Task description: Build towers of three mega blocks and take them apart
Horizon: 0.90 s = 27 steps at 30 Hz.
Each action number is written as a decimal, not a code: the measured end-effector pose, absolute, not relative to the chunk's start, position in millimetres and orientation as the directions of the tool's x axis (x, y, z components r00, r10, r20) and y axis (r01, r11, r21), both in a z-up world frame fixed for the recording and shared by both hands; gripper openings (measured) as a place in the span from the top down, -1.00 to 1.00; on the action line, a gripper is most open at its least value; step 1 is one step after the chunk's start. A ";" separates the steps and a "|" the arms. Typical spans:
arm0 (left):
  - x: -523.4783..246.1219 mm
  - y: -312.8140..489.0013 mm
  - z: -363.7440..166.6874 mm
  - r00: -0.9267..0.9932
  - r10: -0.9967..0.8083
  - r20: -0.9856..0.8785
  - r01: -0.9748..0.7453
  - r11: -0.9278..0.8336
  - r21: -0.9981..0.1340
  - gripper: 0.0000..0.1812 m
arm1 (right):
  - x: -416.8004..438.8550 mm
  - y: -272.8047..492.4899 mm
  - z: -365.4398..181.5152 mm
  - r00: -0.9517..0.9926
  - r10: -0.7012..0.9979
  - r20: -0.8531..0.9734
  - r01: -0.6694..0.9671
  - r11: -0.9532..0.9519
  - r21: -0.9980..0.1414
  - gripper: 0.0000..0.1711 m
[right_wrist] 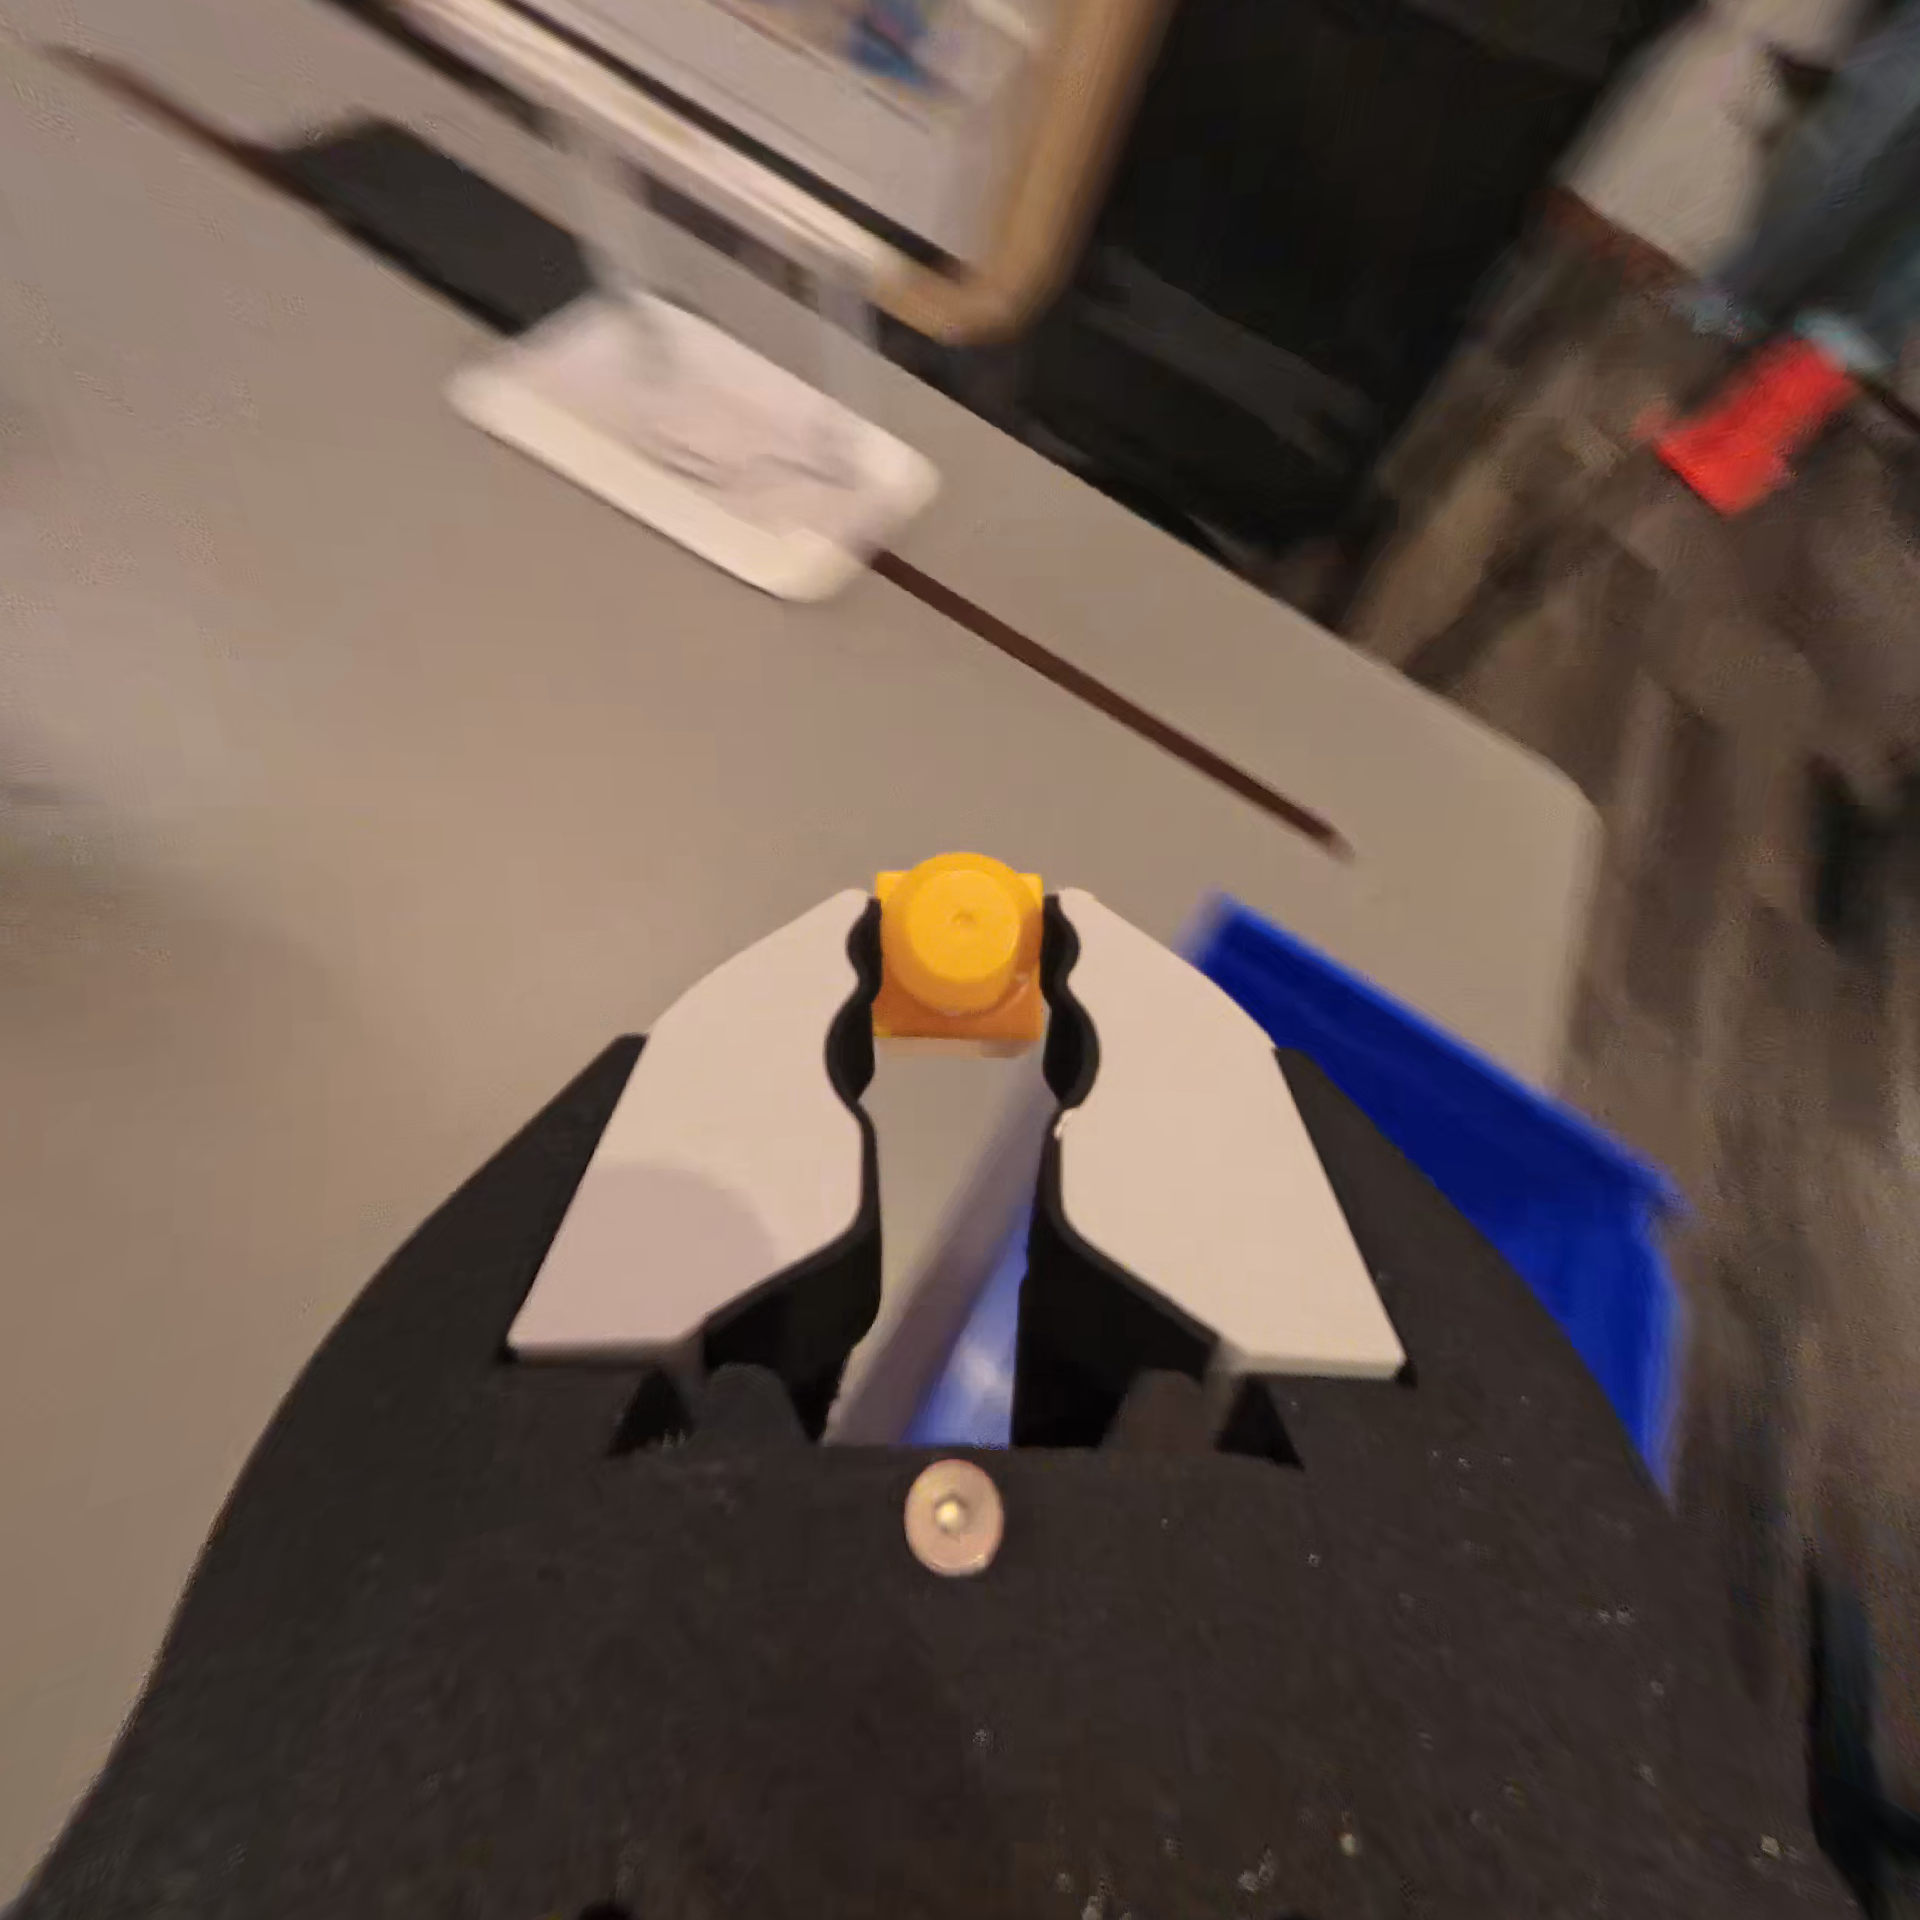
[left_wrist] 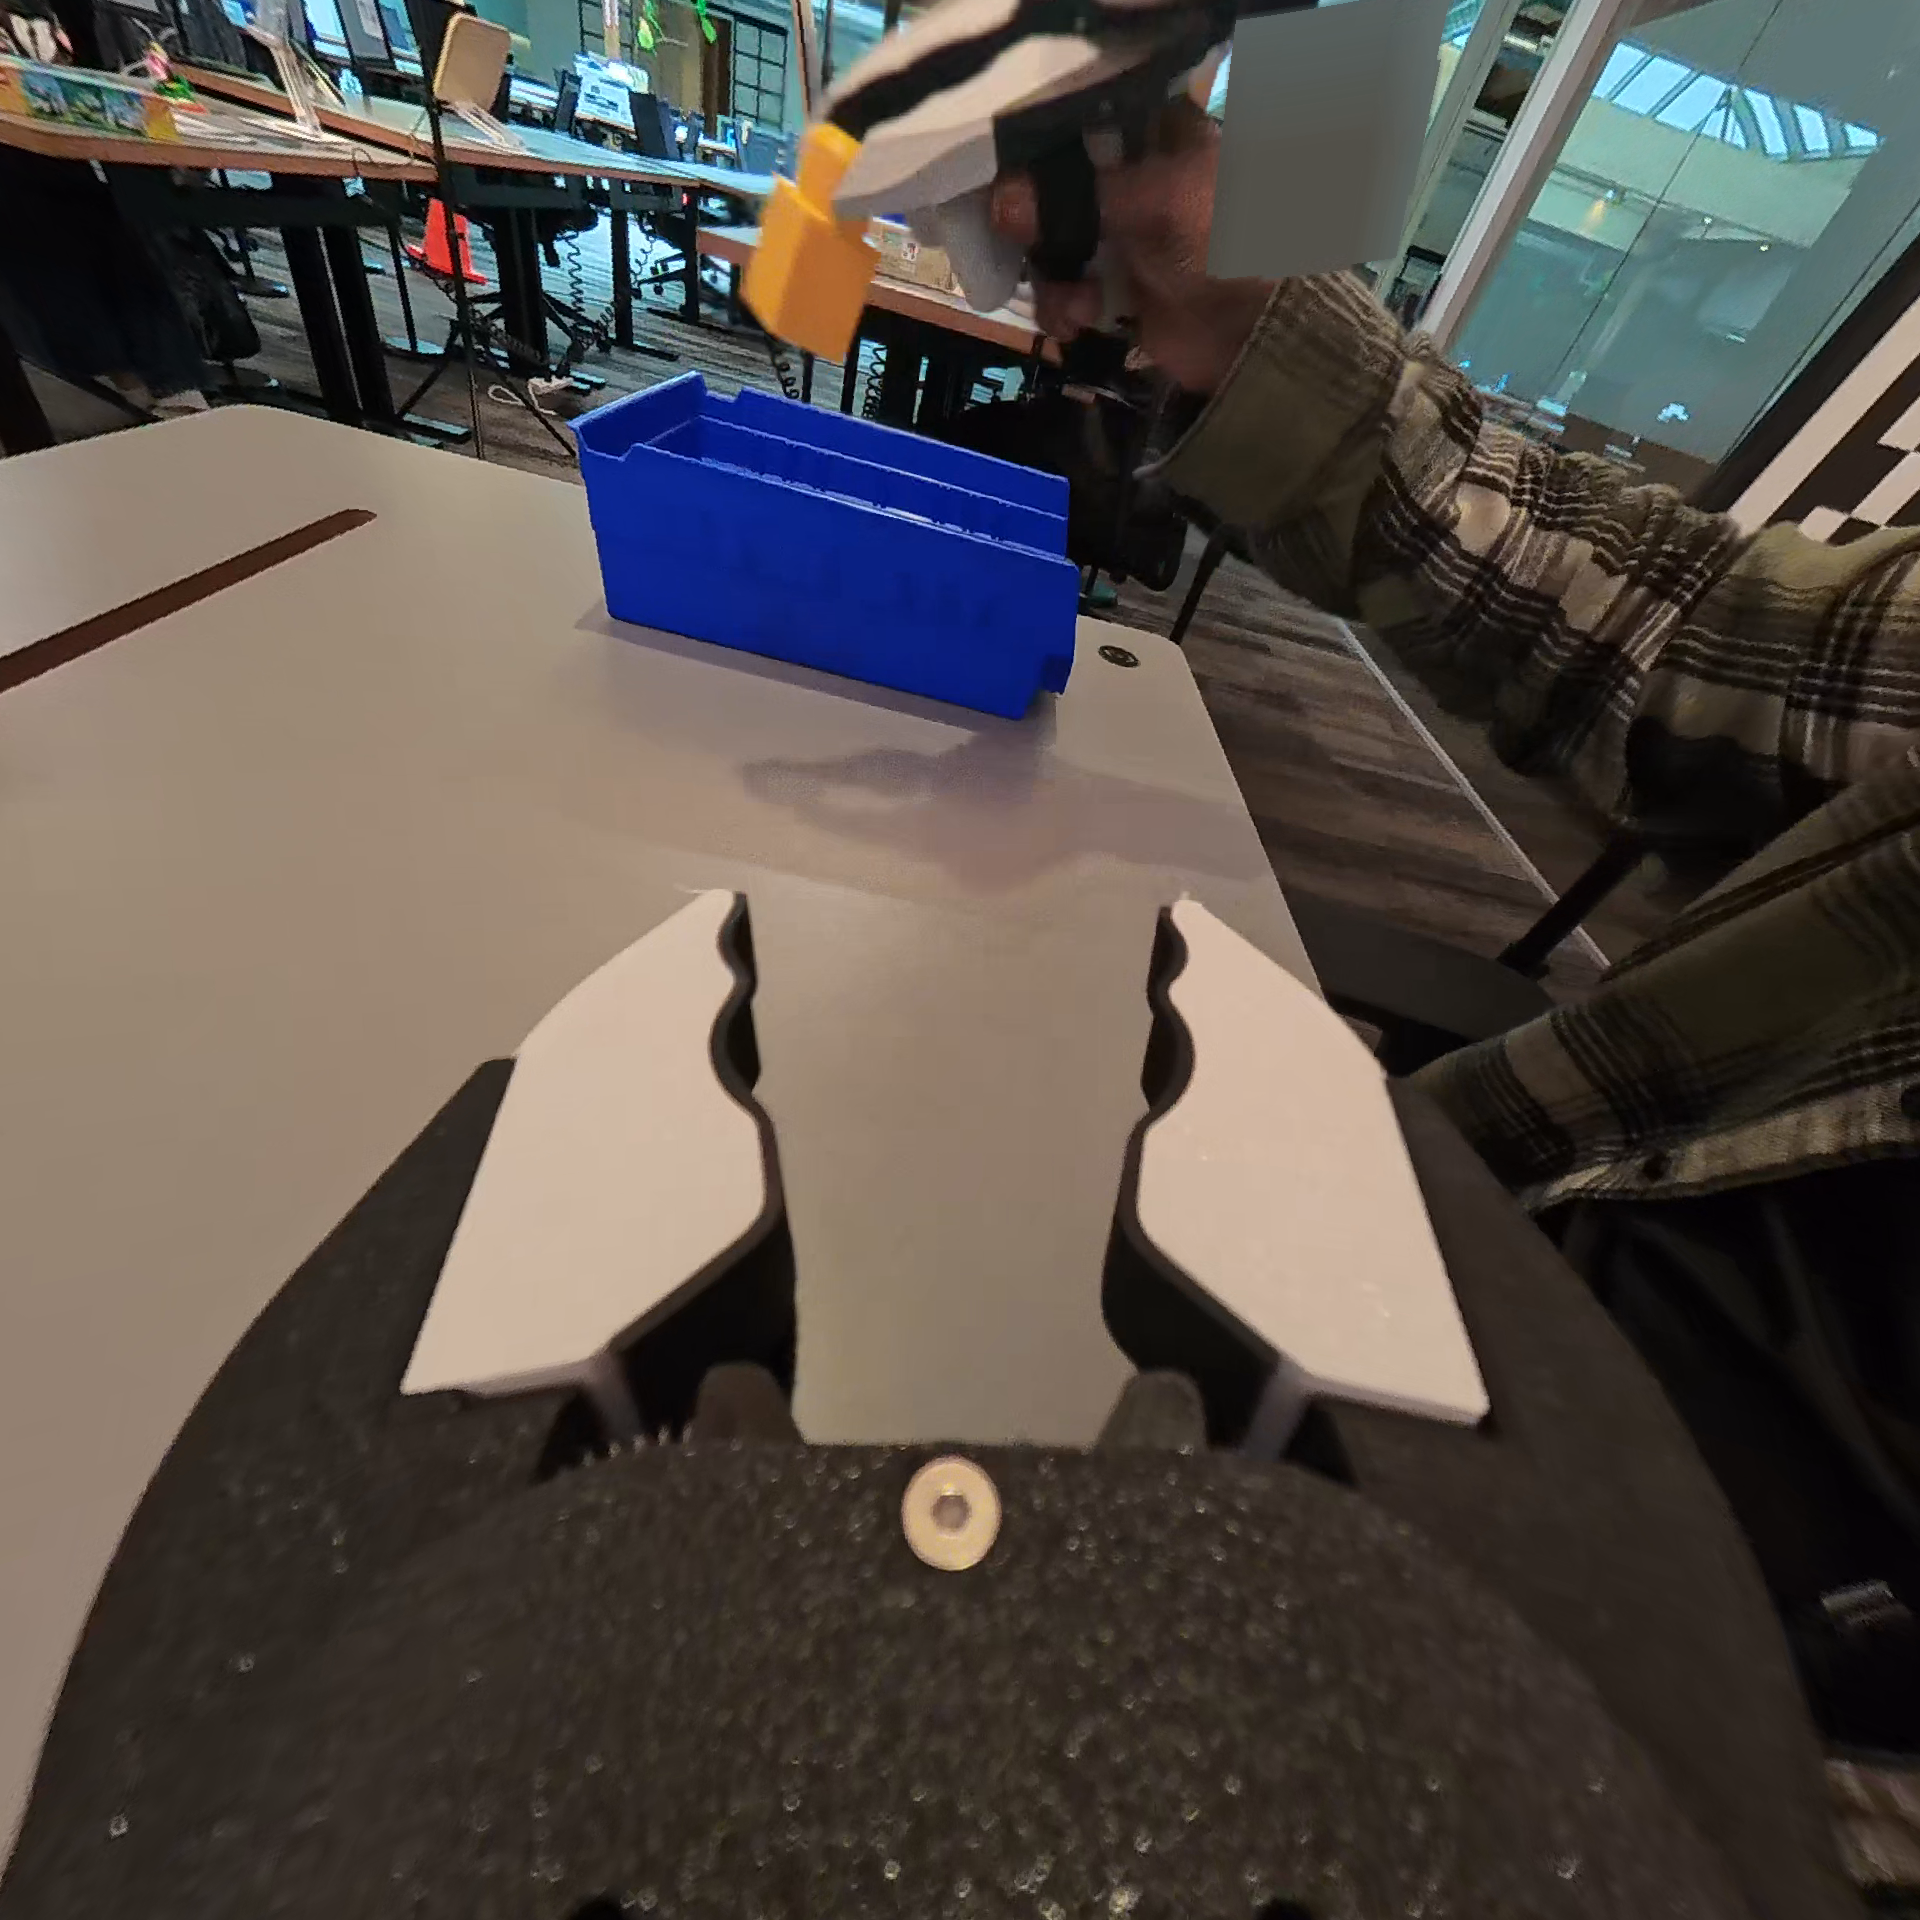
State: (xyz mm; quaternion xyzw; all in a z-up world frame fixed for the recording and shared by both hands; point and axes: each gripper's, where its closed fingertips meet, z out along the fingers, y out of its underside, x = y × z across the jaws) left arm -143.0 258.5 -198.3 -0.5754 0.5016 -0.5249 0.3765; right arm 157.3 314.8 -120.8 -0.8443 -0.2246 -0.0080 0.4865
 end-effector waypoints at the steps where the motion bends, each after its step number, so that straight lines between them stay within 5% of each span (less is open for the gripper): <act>1: -142.8 258.8 -198.5 -0.051 -0.973 0.225 -0.183 -0.213 -0.960 0.18 | 204.6 303.8 -130.6 0.941 0.265 0.210 0.320 -0.500 -0.804 0.67; 5: -140.7 259.4 -204.8 -0.045 -0.971 0.236 -0.207 -0.222 -0.953 0.15 | 299.3 259.0 -198.8 0.999 0.038 0.017 0.038 -0.673 -0.739 0.66; 13: -137.7 260.1 -216.2 -0.029 -0.973 0.230 -0.255 -0.216 -0.943 0.17 | 320.8 249.1 -278.2 1.000 -0.015 -0.017 -0.022 -0.769 -0.639 0.61; 18: -143.0 265.3 -205.3 0.008 -0.970 0.243 -0.229 -0.238 -0.944 0.18 | 315.9 234.9 -240.3 0.998 -0.022 0.051 0.021 -0.695 -0.719 0.15; 27: -266.5 269.3 -115.9 0.455 -0.888 0.070 -0.248 -0.202 -0.948 0.26 | 196.3 205.8 -176.7 0.973 0.223 0.060 0.170 -0.518 -0.838 0.24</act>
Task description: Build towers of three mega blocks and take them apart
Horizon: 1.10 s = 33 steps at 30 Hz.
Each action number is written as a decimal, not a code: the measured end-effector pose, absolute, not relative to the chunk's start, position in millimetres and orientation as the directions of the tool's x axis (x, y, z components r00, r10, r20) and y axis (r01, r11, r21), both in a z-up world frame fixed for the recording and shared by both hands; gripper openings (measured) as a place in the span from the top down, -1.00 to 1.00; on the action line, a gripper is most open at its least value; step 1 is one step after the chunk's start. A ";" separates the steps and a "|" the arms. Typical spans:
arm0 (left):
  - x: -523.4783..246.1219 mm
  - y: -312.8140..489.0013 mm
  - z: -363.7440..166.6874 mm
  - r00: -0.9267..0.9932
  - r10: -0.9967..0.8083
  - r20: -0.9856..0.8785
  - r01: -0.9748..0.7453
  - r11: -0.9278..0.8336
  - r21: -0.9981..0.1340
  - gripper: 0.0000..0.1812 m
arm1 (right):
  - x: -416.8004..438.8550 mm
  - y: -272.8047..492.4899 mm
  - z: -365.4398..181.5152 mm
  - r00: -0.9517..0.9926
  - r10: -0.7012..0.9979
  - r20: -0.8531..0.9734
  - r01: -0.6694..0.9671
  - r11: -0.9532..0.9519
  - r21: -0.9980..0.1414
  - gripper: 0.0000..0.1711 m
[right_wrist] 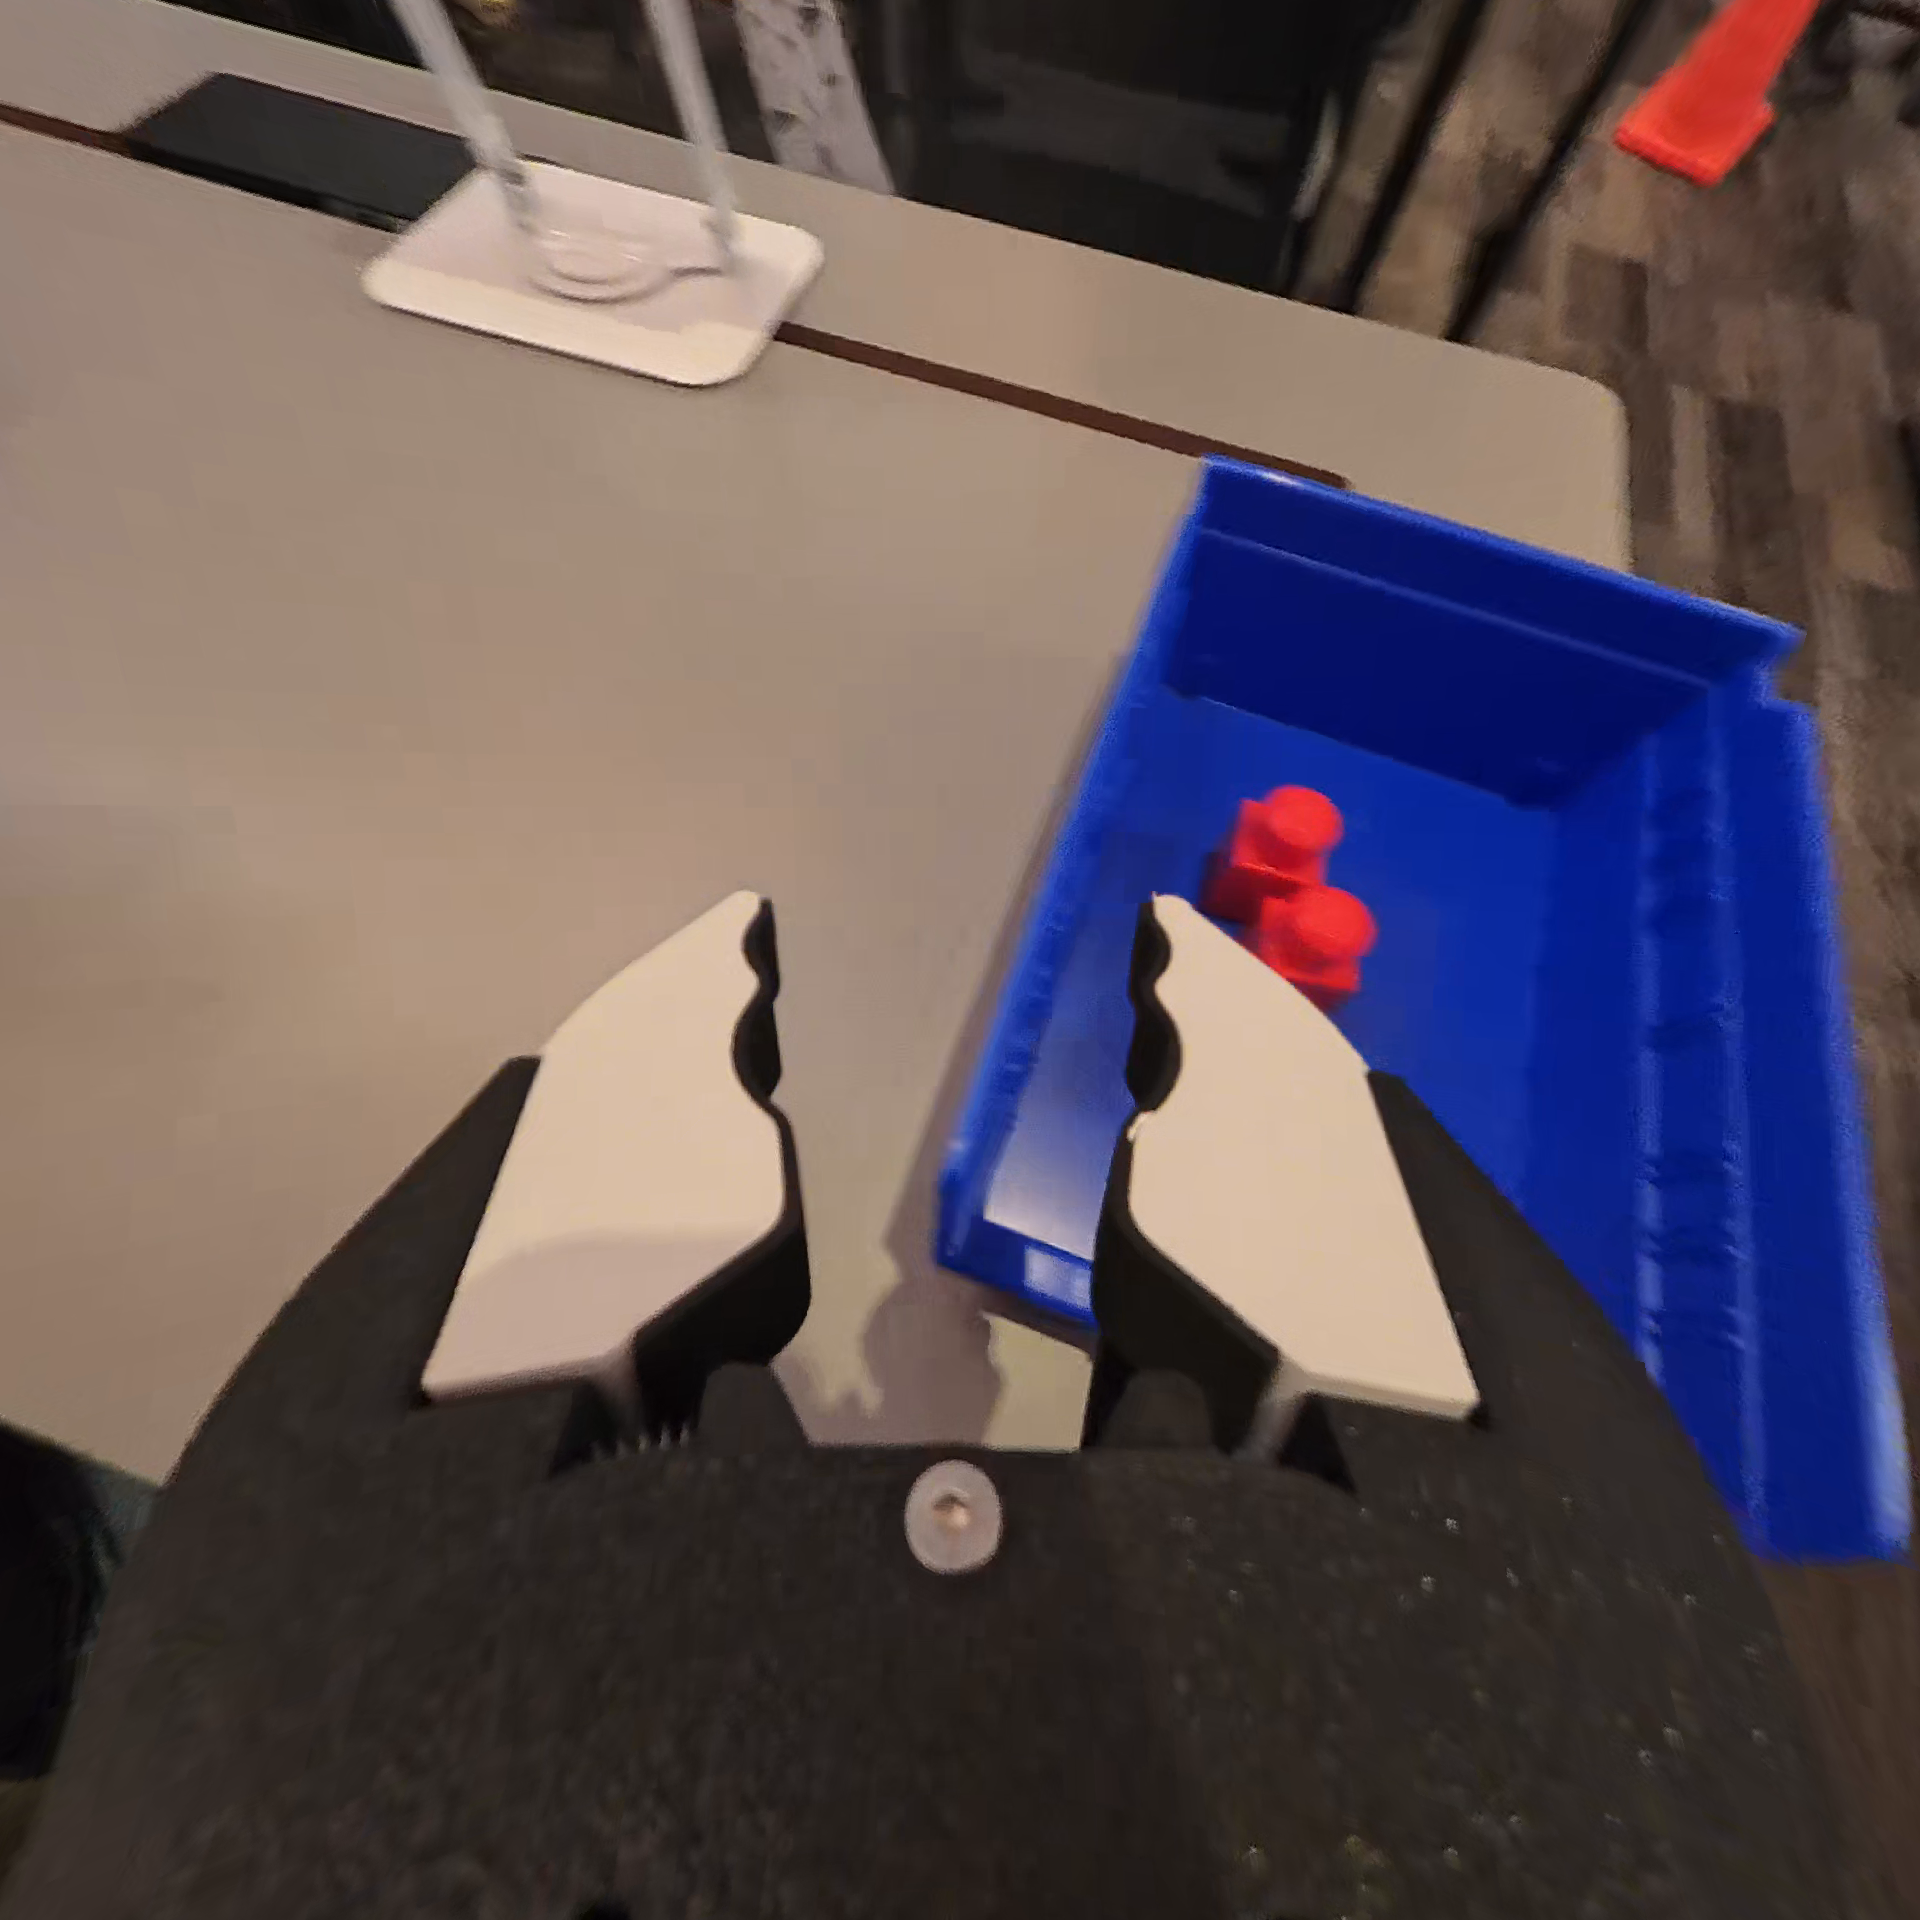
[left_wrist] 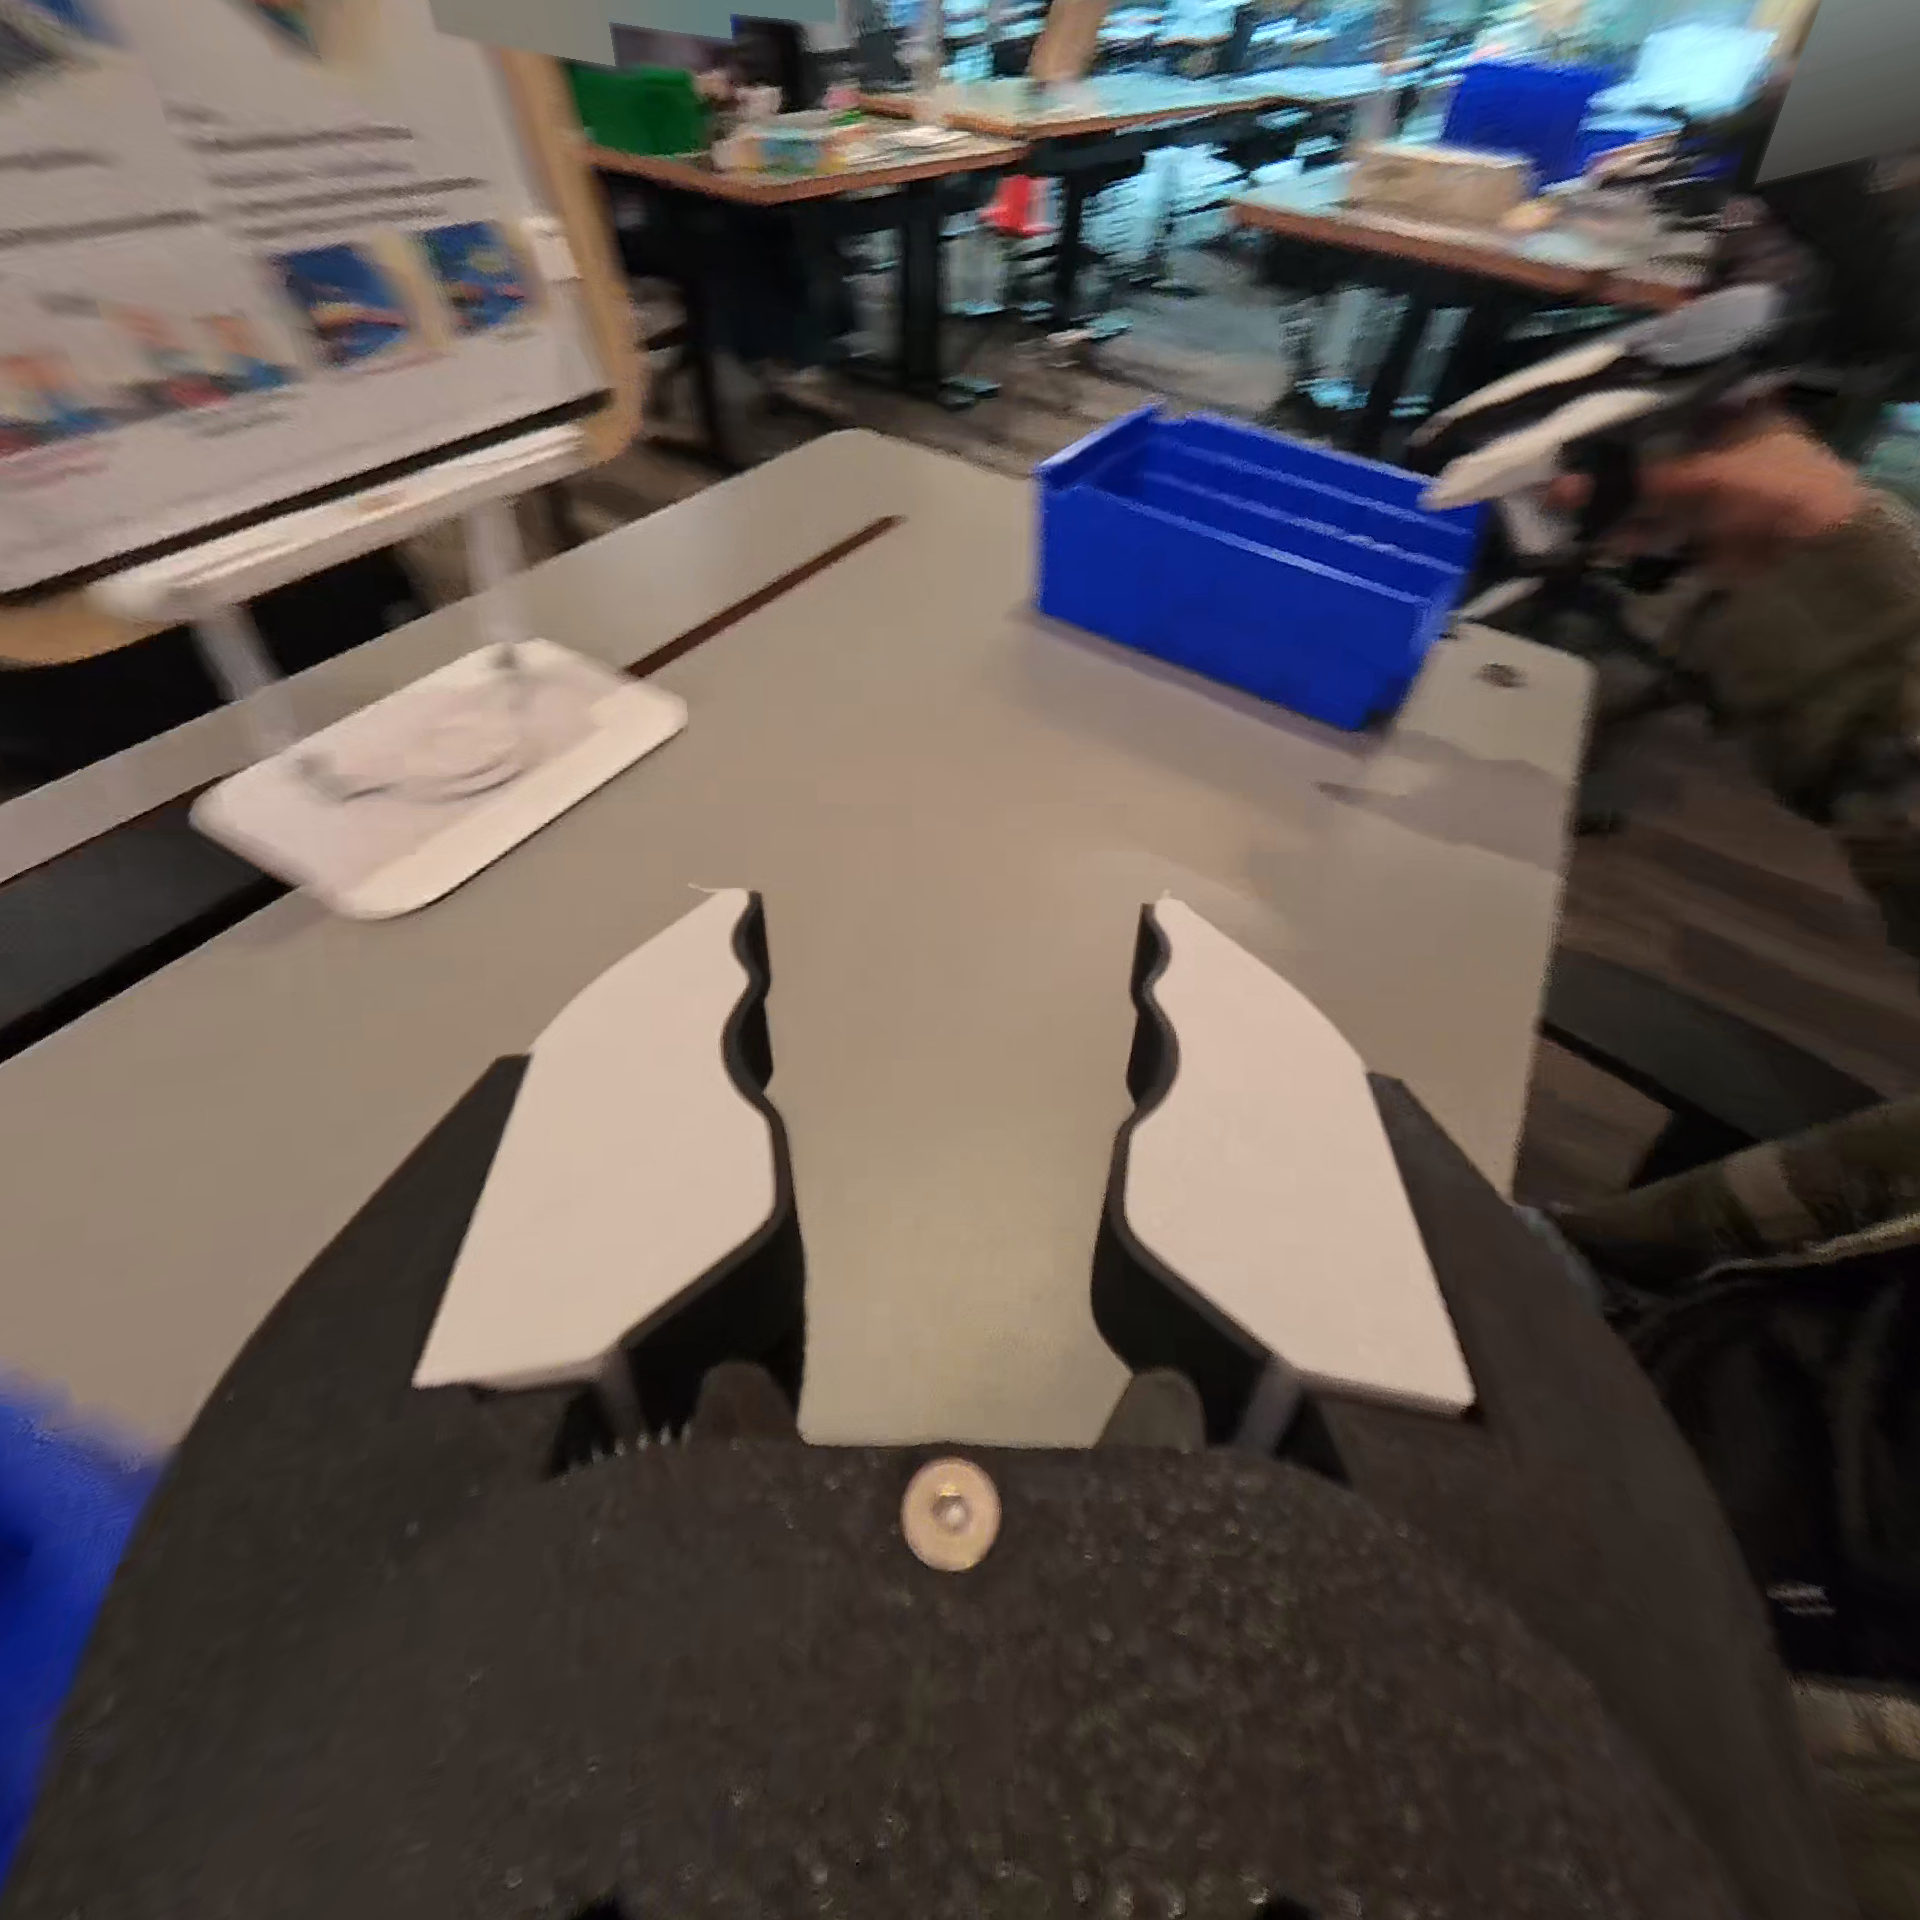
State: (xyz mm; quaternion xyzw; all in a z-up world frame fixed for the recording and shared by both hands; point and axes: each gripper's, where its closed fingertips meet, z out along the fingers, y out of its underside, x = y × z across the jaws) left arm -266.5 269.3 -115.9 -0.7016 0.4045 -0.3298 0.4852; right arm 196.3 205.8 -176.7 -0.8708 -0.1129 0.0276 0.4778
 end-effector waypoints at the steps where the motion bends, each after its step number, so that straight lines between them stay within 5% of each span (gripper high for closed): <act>1: -294.3 271.4 -111.0 0.526 -0.848 0.062 -0.246 -0.221 -0.944 0.26 | 181.1 205.1 -178.1 0.963 0.262 0.059 0.190 -0.508 -0.840 0.25; 9: -535.0 254.8 -147.2 0.950 -0.308 0.043 -0.103 -0.443 -0.891 0.20 | 109.2 207.2 -195.9 0.897 0.442 0.027 0.259 -0.474 -0.842 0.26; 15: -580.0 249.3 -215.2 0.991 -0.122 0.049 -0.036 -0.606 -0.795 0.08 | 83.4 211.4 -193.3 0.866 0.499 0.014 0.271 -0.447 -0.852 0.28; 25: -585.2 280.4 -248.2 0.995 -0.097 -0.030 -0.087 -0.659 -0.747 0.16 | 73.3 200.3 -191.4 0.844 0.535 0.030 0.311 -0.444 -0.840 0.28; 28: -583.7 288.2 -251.6 0.989 -0.138 -0.048 -0.128 -0.661 -0.739 0.54 | 67.8 198.5 -191.6 0.832 0.554 0.025 0.315 -0.435 -0.843 0.30; 33: -574.7 293.4 -222.6 0.974 -0.225 0.028 -0.118 -0.608 -0.785 0.57 | 50.2 195.9 -191.9 0.790 0.611 0.048 0.356 -0.394 -0.847 0.35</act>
